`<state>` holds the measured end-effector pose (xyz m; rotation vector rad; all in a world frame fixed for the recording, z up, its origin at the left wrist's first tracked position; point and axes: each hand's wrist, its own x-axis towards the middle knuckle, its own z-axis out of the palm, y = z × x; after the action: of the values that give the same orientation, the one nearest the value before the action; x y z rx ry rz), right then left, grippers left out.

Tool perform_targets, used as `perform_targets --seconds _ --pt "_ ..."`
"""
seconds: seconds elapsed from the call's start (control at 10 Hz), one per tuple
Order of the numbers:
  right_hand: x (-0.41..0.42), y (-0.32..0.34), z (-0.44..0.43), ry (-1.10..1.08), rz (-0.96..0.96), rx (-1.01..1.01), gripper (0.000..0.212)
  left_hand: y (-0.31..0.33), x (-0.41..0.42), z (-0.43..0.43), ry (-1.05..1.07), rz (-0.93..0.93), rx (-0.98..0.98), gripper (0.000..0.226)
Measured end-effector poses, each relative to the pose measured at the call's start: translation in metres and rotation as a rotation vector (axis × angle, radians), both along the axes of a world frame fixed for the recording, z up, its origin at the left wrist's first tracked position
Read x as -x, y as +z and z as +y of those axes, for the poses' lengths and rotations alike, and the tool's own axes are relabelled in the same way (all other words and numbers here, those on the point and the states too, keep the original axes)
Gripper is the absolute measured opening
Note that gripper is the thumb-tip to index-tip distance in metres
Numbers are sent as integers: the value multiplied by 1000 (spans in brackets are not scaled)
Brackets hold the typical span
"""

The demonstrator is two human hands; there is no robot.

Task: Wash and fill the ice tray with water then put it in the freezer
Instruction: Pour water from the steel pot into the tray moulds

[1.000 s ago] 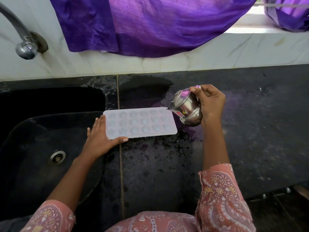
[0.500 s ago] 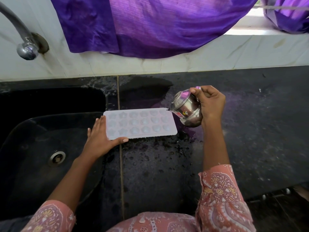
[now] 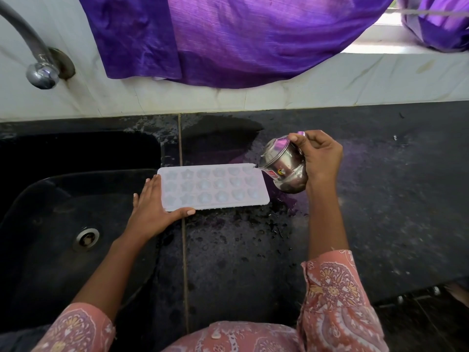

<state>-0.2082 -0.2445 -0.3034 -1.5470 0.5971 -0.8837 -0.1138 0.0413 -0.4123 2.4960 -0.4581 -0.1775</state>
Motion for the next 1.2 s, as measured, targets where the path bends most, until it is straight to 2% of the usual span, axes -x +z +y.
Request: perform_targets --seconds 0.2,0.6,1.2 --pt "-1 -3 -1 3 -9 -16 17 -2 -2 0 0 -8 10 127" --pt "-5 -3 5 51 -145 -208 16 -3 -2 1 2 0 15 127" --pt "-10 2 20 103 -29 -79 14 0 1 0 7 3 9 129"
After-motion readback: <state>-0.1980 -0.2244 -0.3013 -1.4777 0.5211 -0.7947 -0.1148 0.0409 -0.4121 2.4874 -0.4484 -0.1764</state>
